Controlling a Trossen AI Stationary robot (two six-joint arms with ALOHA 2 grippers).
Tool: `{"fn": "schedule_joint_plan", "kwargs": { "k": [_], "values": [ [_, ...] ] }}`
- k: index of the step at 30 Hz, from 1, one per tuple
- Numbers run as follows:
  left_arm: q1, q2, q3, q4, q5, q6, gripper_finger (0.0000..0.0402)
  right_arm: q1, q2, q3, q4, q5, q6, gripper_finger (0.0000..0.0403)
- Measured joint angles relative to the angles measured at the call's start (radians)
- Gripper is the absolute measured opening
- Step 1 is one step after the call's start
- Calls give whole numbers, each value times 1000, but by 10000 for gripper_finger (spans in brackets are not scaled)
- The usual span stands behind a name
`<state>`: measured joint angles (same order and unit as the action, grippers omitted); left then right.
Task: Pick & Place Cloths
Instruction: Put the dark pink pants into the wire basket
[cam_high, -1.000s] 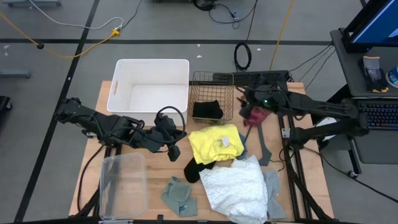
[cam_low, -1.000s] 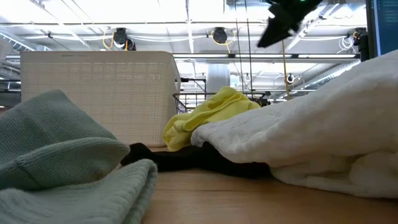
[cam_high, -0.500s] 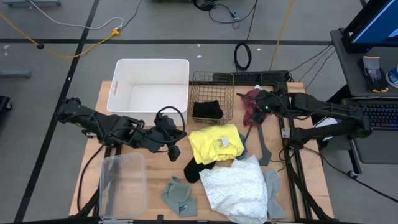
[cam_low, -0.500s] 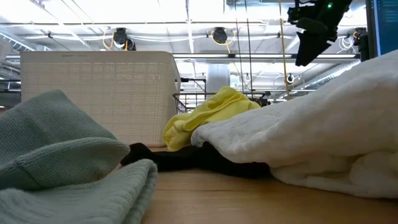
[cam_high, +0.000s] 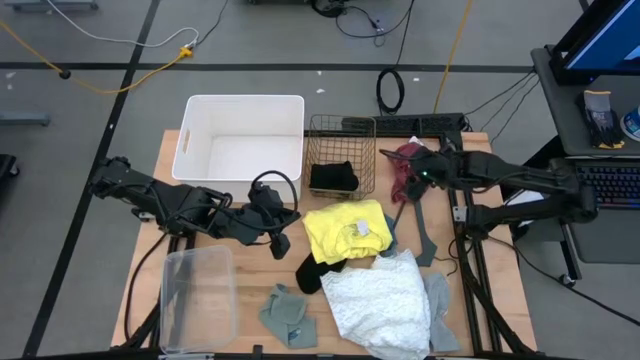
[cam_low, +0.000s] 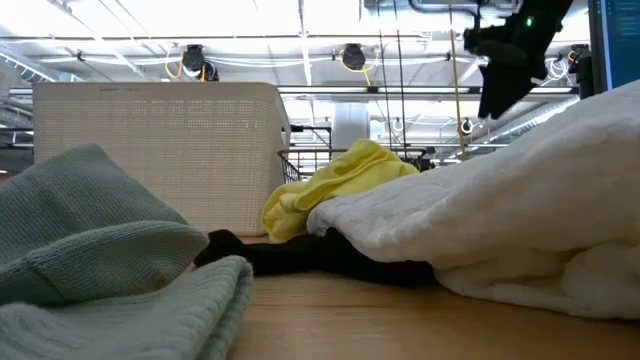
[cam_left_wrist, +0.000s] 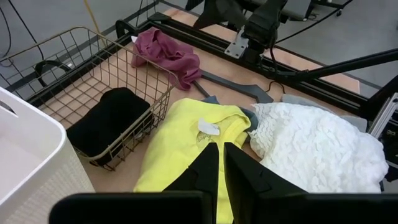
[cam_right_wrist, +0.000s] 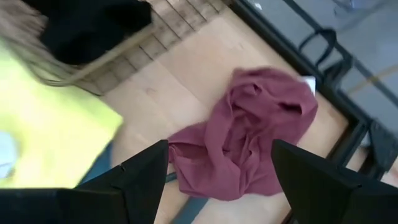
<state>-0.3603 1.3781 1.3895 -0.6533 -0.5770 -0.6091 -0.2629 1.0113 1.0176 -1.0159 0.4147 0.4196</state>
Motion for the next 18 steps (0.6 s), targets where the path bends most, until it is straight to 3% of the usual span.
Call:
{"fn": "schedule_joint_plan", "kwargs": {
  "k": [7, 18],
  "values": [
    [0, 0, 0, 0, 0, 3, 37, -78, 0, -103, 42, -57, 67, 279],
    [0, 0, -5, 5, -9, 16, 154, -180, 0, -207, 158, -79, 98, 279]
  ]
}}
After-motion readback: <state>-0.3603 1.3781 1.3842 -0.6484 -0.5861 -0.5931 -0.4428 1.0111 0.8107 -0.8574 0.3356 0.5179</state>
